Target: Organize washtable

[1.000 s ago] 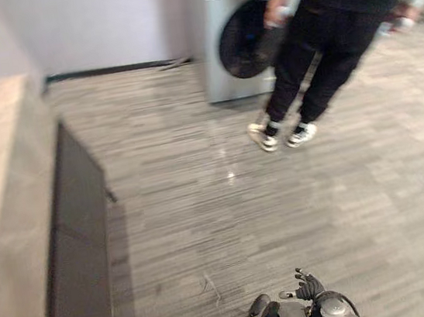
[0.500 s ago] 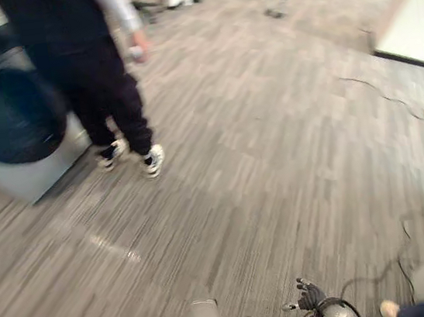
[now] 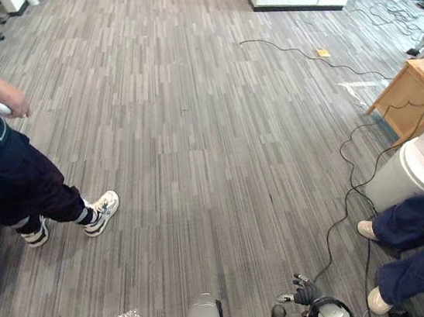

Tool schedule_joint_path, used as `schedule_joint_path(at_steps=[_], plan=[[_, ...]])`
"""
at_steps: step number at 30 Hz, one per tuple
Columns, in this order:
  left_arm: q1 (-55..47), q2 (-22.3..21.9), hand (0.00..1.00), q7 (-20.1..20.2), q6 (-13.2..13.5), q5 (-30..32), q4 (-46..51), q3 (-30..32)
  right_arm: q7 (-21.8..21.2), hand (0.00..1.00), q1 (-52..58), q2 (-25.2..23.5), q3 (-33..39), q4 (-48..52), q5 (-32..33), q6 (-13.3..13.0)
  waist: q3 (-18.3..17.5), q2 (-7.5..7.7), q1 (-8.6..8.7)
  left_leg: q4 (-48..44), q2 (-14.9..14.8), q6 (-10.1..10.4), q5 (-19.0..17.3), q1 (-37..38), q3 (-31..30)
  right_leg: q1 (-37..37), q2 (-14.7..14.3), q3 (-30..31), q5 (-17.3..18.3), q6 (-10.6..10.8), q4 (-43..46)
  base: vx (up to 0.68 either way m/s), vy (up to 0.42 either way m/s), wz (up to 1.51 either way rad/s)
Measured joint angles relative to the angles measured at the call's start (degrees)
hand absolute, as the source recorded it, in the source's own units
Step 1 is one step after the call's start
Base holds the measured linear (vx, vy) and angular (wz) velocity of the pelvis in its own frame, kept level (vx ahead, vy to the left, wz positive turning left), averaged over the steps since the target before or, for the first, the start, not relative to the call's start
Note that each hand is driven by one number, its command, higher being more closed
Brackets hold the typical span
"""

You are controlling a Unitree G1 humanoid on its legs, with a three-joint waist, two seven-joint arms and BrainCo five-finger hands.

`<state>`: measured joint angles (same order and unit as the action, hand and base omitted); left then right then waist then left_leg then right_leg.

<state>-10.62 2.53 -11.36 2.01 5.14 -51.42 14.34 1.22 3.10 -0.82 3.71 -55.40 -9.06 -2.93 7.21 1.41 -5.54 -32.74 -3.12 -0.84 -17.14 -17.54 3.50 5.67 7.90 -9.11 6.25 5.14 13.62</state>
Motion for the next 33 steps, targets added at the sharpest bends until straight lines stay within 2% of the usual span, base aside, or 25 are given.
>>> schedule_joint_path(at_steps=[1,2,3,4,5,6,7,8,15,16,21,22,24,25,26,27,28,29,30,31,32,33], plan=[[0.0,0.0,0.0,0.0,0.2,-0.1,-0.3,-0.3,0.0,0.0,0.1,0.1,0.0,-0.4,0.0,0.0,-0.3,0.21,-0.19,0.8,0.2,0.0,0.0,1.4,1.0,-1.1,0.0,0.7,-0.7,0.6,-1.5,0.0,0.043,-0.19],[-0.1,0.0,0.0,0.0,0.4,-0.3,-0.9,-0.3,0.0,0.0,0.0,0.2,-0.2,-1.2,0.0,0.0,-0.5,-0.52,-0.25,1.2,0.2,0.0,0.0,1.8,1.5,-1.5,0.0,1.3,-1.3,0.9,-2.5,0.0,0.045,-0.25],[-0.4,0.0,0.0,0.0,0.5,-0.6,-1.7,-0.2,0.0,0.0,-0.3,0.2,-0.4,-2.3,0.0,0.0,-1.8,0.09,-0.09,1.8,0.2,-0.2,0.1,2.0,1.7,-2.1,-0.2,1.3,-2.5,1.1,-4.4,0.0,0.027,-0.18],[-0.4,0.1,0.0,0.1,0.5,-0.6,-2.3,-0.2,0.0,0.0,-0.4,0.3,-0.5,-2.6,0.0,0.0,-2.0,0.02,-0.08,2.2,0.2,-0.4,0.3,2.2,1.8,-2.8,-0.3,1.3,-3.2,1.3,-5.7,0.01,0.014,-0.15],[-0.6,0.2,0.0,0.1,0.4,-0.6,-2.9,-0.2,-0.1,0.0,-0.5,0.5,-0.9,-3.6,-0.1,0.0,-2.5,-0.66,-0.01,3.1,0.2,-0.6,0.7,2.4,1.9,-3.7,-0.6,1.3,-4.6,1.1,-8.2,0.02,-0.012,-0.07],[-0.6,0.4,0.0,0.2,0.4,-0.6,-3.3,-0.2,-0.1,0.0,-0.6,1.0,-1.7,-4.1,-0.1,0.0,-3.1,0.21,0.05,4.1,0.4,-0.6,1.2,2.8,1.9,-4.5,-0.6,1.1,-5.5,1.0,-10.1,0.0,0.0,0.0],[-0.6,0.5,0.0,0.2,0.4,-0.6,-3.4,-0.2,-0.1,0.0,-0.6,1.1,-1.9,-4.2,-0.1,0.0,-3.0,-0.06,0.04,4.9,0.6,-0.2,1.6,3.0,1.9,-4.5,-0.5,0.9,-5.7,0.9,-10.5,0.01,-0.049,0.11],[-0.5,0.7,0.0,0.3,0.4,-0.6,-3.8,-0.2,-0.1,0.0,-0.6,1.4,-1.8,-4.4,-0.1,0.0,-3.4,0.7,0.17,6.7,1.3,-0.5,2.8,3.6,1.5,-4.8,0.0,0.2,-5.9,1.0,-10.9,-0.01,-0.064,0.23],[-0.5,1.0,0.0,1.3,0.3,-1.0,-5.0,-1.1,0.1,0.0,-0.6,2.5,-1.6,-5.1,0.0,0.4,-3.5,0.22,0.58,11.5,2.7,-0.2,5.9,5.2,-1.3,-6.3,0.4,-3.2,-5.9,1.1,-11.9,-0.01,-0.061,0.25],[-0.6,1.2,0.0,1.3,0.3,-1.0,-5.0,-1.2,0.1,0.0,-0.6,2.5,-1.4,-5.1,0.0,0.6,-3.6,0.44,1.19,12.5,3.2,-0.1,6.8,5.3,-2.4,-6.5,0.6,-4.4,-5.8,1.2,-11.9,-0.01,-0.054,0.39],[-0.6,1.2,0.0,1.3,0.3,-1.0,-5.0,-1.2,0.2,0.0,-0.7,2.4,-1.4,-5.1,0.0,0.7,-3.5,0.4,1.52,12.1,3.6,0.0,7.4,5.1,-4.6,-7.5,0.4,-6.6,-5.1,0.6,-11.7,-0.01,-0.032,0.28],[-0.6,1.2,0.0,1.3,0.3,-1.0,-5.0,-1.1,0.2,0.0,-0.8,2.4,-1.4,-5.1,0.0,0.6,-3.3,0.16,1.6,10.7,3.2,0.4,6.7,4.6,-5.1,-7.9,0.0,-7.1,-4.3,-0.1,-11.2,-0.03,-0.038,0.29],[-1.1,0.5,0.0,1.3,0.3,-1.0,-4.9,0.6,0.1,0.0,-1.0,3.1,-2.7,-5.0,0.0,0.4,-1.9,-1.14,1.21,4.5,0.4,2.7,3.2,3.5,-5.8,-9.0,-2.4,-7.6,-1.2,-2.5,-7.9,-0.04,-0.048,0.09],[-1.6,0.4,0.0,1.3,0.2,-1.0,-4.9,1.5,0.1,0.0,-1.1,3.3,-3.6,-5.0,0.0,0.3,-1.6,-1.5,1.16,2.7,-0.4,3.8,2.5,3.1,-5.7,-9.0,-3.0,-7.6,-0.3,-2.6,-6.9,-0.04,-0.049,0.03],[-2.1,0.5,0.0,1.3,-0.1,-1.1,-4.9,2.8,0.1,0.0,-1.5,3.6,-4.8,-4.9,0.0,0.0,-0.8,-1.38,1.27,-3.2,-1.8,4.4,2.3,1.6,-5.3,-9.3,-3.6,-7.2,1.5,-3.1,-5.3,-0.13,-0.018,0.05],[-2.2,0.2,0.0,1.3,-0.6,-1.2,-4.8,4.0,0.2,0.0,-1.6,3.8,-5.3,-5.3,-0.1,-0.1,0.0,-1.14,0.81,-9.7,-2.4,6.8,4.2,-0.7,-4.9,-10.3,-4.2,-6.7,2.4,-3.7,-4.8,-0.13,-0.016,-0.03],[-2.3,-0.1,0.0,1.3,-0.7,-1.5,-4.6,4.6,0.2,0.0,-1.5,3.8,-5.3,-5.9,-0.1,-0.2,0.1,-0.59,0.0,-11.0,-2.2,7.4,6.0,-1.2,-5.1,-10.6,-3.9,-6.0,2.5,-4.2,-5.2,-0.12,-0.001,-0.27],[-2.3,-0.1,0.0,1.2,-0.9,-2.0,-4.1,5.9,0.1,0.0,-1.7,4.1,-5.5,-6.9,-0.1,-0.2,0.2,0.47,-1.3,-10.8,-1.3,7.7,10.0,-2.5,-5.2,-11.7,-3.7,-3.5,2.4,-4.7,-9.7,0.12,-0.09,-0.27],[-2.1,-0.8,0.0,1.2,-0.7,-2.3,-4.2,6.0,0.0,0.0,-2.3,4.9,-5.6,-7.0,-0.3,0.0,1.0,0.15,-2.01,-11.2,-1.7,7.3,8.7,-4.7,-4.6,-11.0,-4.5,-3.7,3.6,-4.3,-3.5,0.2,-0.054,-0.09],[-2.1,-0.5,0.0,1.2,-0.3,-2.3,-3.8,6.0,0.0,0.0,-2.7,4.8,-5.4,-6.9,-0.3,0.3,1.7,0.97,-1.82,-10.6,-1.0,6.8,6.3,-5.4,-4.4,-11.2,-3.1,-2.4,7.0,-5.7,-1.7,0.33,-0.041,0.41],[-1.0,-1.3,0.0,1.1,-0.9,-2.6,-4.1,6.5,0.4,0.0,-3.9,6.3,-5.3,-7.6,-0.5,1.2,3.2,-0.92,-1.0,-8.2,-0.9,5.6,4.4,-7.2,-5.4,-12.8,-2.6,-1.8,7.6,-2.6,-3.3,0.23,0.093,0.45],[-0.8,-1.7,0.0,1.1,-0.9,-3.1,-4.2,6.6,0.6,0.0,-4.7,6.5,-5.3,-8.5,-0.5,1.3,3.5,-1.06,-1.38,-7.9,-0.4,5.2,4.1,-8.5,-5.0,-12.4,-1.6,-1.8,8.1,-1.8,-2.8,0.21,0.189,0.37]])
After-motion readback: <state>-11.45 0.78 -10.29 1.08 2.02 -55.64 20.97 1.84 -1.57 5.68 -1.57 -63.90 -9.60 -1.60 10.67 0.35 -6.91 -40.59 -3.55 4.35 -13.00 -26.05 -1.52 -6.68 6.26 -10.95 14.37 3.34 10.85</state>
